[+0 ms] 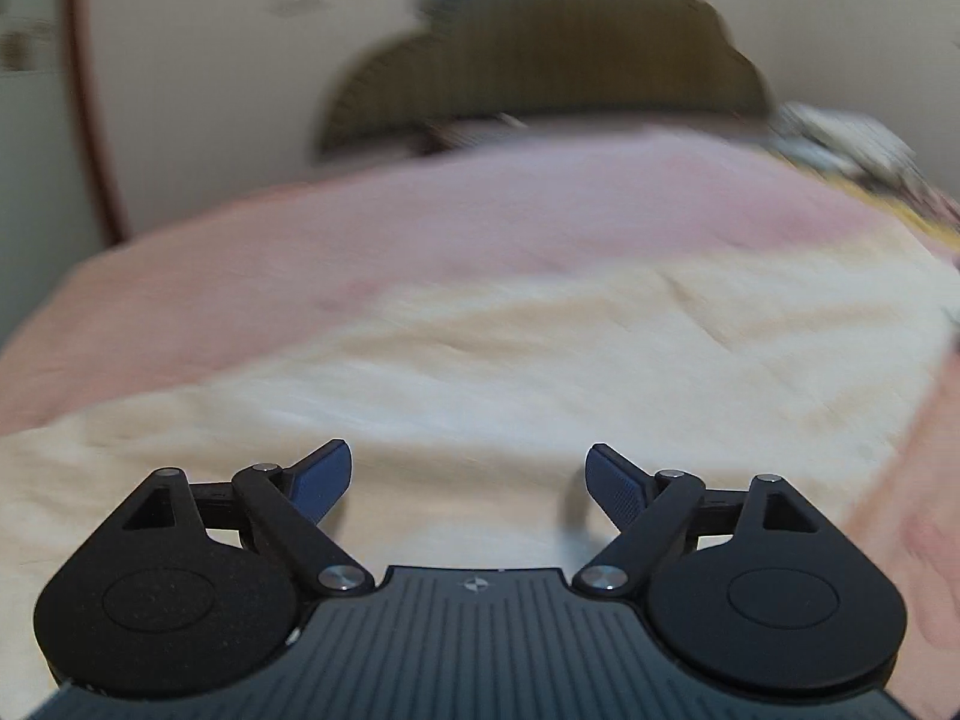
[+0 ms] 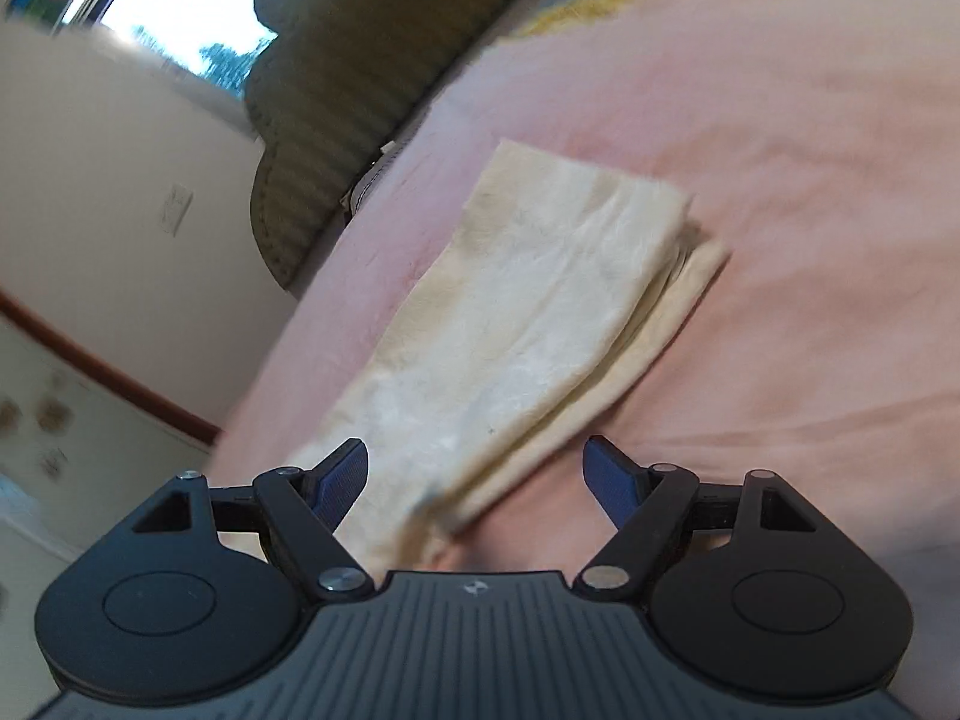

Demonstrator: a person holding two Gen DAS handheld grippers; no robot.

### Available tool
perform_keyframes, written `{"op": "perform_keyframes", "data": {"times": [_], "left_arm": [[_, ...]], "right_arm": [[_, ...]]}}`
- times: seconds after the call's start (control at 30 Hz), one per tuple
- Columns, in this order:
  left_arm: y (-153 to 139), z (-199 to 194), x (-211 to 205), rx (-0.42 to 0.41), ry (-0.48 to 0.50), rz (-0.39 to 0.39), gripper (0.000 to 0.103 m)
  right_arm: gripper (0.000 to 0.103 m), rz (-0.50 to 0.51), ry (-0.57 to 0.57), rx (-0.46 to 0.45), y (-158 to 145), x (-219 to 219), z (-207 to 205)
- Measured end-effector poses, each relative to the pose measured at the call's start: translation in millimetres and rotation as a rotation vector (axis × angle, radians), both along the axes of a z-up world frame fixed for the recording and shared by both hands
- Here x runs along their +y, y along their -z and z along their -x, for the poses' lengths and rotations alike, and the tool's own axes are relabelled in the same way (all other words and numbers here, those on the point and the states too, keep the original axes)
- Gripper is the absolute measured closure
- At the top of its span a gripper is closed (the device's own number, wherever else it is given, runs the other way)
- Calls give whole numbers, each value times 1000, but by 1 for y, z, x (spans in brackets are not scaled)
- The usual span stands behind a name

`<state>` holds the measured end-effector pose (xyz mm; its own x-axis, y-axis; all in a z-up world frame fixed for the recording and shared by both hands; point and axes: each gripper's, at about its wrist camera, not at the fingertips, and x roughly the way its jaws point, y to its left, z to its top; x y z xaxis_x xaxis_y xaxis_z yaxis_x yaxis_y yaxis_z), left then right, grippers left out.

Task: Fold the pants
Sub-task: 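Open both tools to release the pants and smooth the folded stack, then grasp the cream pants edge with the right tool while the left tool grasps beside it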

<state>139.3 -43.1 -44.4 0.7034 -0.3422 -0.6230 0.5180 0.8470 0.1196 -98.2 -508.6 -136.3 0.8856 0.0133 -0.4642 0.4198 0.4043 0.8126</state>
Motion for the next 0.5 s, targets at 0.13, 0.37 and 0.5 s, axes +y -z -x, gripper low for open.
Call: {"op": "perform_keyframes", "data": {"times": [0.13,0.37,0.5], "left_arm": [[16,10,-24,11,92,-20,16],[-7,-22,-37,116,50,198,15],[-12,-52,-50,326,38,452,15]], "right_arm": [[26,-19,127,-61,5,-14,-15],[91,-2,283,-15,25,-40,-38],[91,76,286,-4,12,-34,-44]]}}
